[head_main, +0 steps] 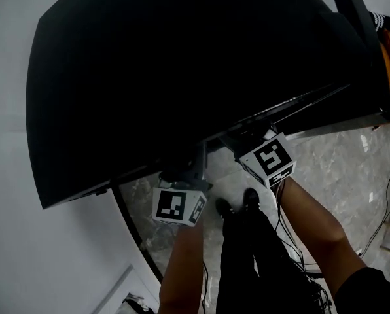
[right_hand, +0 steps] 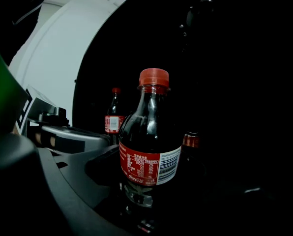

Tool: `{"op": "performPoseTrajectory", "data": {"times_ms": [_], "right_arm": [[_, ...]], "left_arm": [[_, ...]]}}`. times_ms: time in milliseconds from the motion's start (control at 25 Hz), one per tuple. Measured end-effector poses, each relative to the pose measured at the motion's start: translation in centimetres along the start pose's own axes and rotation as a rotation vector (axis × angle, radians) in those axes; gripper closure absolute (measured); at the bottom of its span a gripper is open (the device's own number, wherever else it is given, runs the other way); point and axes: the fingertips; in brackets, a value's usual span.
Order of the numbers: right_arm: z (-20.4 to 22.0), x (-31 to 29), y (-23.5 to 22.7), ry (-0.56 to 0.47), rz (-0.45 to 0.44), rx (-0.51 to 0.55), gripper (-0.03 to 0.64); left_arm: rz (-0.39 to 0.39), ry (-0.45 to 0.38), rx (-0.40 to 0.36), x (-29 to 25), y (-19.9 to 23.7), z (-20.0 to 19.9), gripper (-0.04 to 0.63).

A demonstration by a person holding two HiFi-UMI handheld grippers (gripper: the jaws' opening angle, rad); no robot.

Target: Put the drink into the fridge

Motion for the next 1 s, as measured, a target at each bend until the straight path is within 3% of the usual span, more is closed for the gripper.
{"op": "performPoseTrajectory", "data": {"times_ms": [480,1000], "right_arm": [[0.8,-3.6,-0.6,-0.010,0.025,0.055,0.313],[3.5,-4.7,-0.5,0.047,0.037,0.056,0.313]], "left_arm": [[-0.050,-0.061,0.018,-1.3,1.6,0.3,0.581],[-0.073,-0.072,0.037,-0.7,2.2,1.2,0.581]]}}
Point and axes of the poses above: the fingertips, and each gripper's own axes: x backward along the fingers, y to its left, z out of its underside, and after that the axes turned 15 degrees about z, right-handed
